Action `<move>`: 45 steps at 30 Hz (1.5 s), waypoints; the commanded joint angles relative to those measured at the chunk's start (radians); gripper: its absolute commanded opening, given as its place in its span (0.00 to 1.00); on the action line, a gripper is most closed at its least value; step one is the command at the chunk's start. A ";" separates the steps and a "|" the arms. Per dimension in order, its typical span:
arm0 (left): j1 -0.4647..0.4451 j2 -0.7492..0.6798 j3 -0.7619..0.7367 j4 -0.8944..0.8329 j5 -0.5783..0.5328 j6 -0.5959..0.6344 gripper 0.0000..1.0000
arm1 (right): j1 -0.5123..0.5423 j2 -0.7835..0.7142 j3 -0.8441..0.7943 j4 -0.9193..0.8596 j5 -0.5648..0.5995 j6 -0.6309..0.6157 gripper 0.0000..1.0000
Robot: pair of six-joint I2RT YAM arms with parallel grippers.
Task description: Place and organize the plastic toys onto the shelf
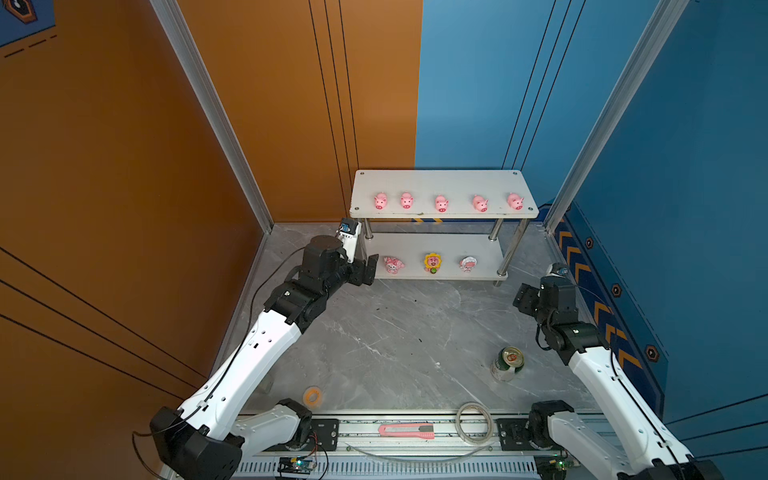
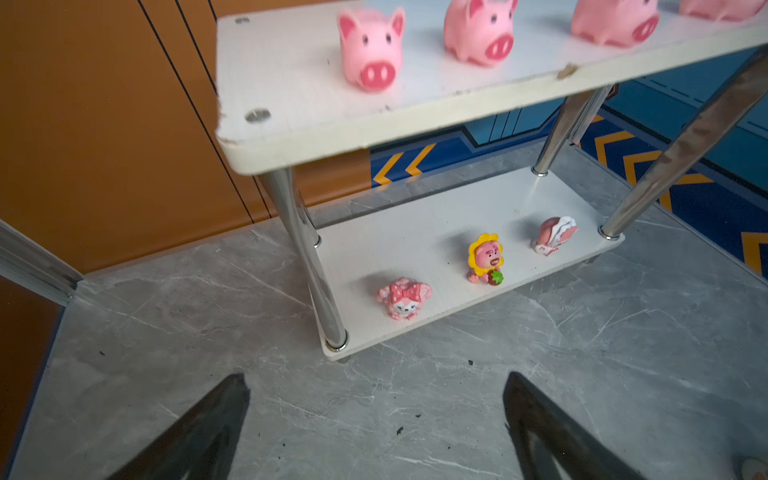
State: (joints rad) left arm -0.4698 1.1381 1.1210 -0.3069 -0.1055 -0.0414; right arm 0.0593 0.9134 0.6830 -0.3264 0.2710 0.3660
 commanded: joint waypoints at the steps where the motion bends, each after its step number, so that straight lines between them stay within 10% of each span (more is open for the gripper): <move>1: -0.008 -0.050 -0.122 0.212 -0.029 0.008 0.98 | -0.036 0.014 -0.052 0.139 0.057 -0.021 1.00; 8: 0.011 -0.144 -0.513 0.595 -0.186 0.061 0.98 | -0.046 0.145 -0.087 0.233 0.153 -0.065 1.00; 15: 0.054 0.041 -0.520 0.519 -0.310 0.089 0.98 | -0.040 0.194 -0.282 0.583 0.099 -0.143 1.00; 35: 0.256 0.027 -0.818 0.829 -0.212 0.146 0.98 | -0.037 0.405 -0.322 0.999 -0.103 -0.247 1.00; 45: 0.310 0.046 -0.849 0.956 -0.022 0.138 0.98 | -0.008 0.298 -0.390 0.978 0.029 -0.224 1.00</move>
State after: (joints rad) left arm -0.1791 1.1591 0.2699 0.5709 -0.2310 0.1051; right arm 0.0582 1.2560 0.3294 0.6216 0.2516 0.1341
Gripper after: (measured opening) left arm 0.976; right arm 0.999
